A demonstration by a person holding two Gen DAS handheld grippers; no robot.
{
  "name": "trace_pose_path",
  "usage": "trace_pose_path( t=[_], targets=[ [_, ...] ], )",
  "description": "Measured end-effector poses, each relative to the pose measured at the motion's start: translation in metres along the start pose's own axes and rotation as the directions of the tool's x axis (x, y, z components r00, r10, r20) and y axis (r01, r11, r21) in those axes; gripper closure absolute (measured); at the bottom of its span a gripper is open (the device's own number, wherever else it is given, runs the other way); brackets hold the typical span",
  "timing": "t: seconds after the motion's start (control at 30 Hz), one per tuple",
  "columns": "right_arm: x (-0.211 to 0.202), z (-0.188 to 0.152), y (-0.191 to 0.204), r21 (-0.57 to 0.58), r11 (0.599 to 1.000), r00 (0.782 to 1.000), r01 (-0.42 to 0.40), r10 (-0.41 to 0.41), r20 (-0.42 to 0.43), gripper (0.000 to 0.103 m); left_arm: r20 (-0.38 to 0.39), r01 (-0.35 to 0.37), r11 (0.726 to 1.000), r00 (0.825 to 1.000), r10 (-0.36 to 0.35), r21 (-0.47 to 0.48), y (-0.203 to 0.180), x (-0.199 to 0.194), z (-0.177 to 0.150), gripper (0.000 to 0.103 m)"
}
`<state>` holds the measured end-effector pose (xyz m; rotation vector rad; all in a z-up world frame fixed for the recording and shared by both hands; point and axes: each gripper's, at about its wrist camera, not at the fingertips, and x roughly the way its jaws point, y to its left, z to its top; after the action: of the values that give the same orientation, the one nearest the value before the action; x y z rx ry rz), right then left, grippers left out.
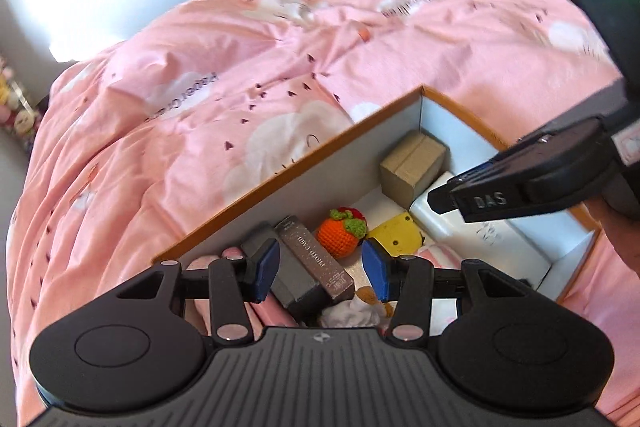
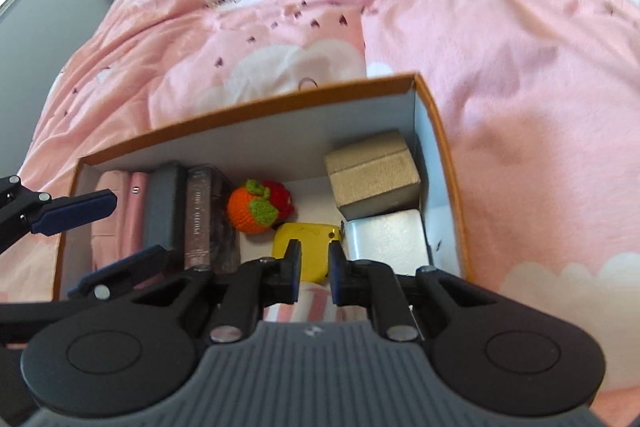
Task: Organize objects
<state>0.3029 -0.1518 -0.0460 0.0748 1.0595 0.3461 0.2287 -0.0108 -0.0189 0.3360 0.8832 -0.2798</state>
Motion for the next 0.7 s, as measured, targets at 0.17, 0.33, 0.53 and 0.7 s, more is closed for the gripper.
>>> trace_pose_path(
  t=[0.17, 0.33, 0.53, 0.7],
  targets=[
    [-0.055, -0.016, 0.015, -0.093, 0.996, 0.99, -0.006, 0.019, 0.138, 0.087, 0.096, -0.01, 0.983, 0.995, 0.028, -0.185, 0.001, -0.041, -0.017, 0.046],
    [-0.101, -0.041, 0.028, -0.157, 0.987, 0.962, 0.017, 0.027, 0.273, 0.081, 0.105, -0.073, 0.949, 0.988, 0.11, -0.306, -0.011, -0.064, -0.045, 0.046],
    [-0.133, -0.074, 0.039, -0.174, 0.984, 0.929, 0.047, 0.021, 0.369, 0.078, 0.112, -0.098, 0.901, 0.981, 0.159, -0.422, -0.016, -0.089, -0.074, 0.046],
    [-0.147, -0.103, 0.048, -0.178, 0.983, 0.915, 0.045, 0.031, 0.402, 0.07, 0.115, -0.116, 0.886, 0.976, 0.186, -0.449, -0.022, -0.109, -0.091, 0.04]
  ],
)
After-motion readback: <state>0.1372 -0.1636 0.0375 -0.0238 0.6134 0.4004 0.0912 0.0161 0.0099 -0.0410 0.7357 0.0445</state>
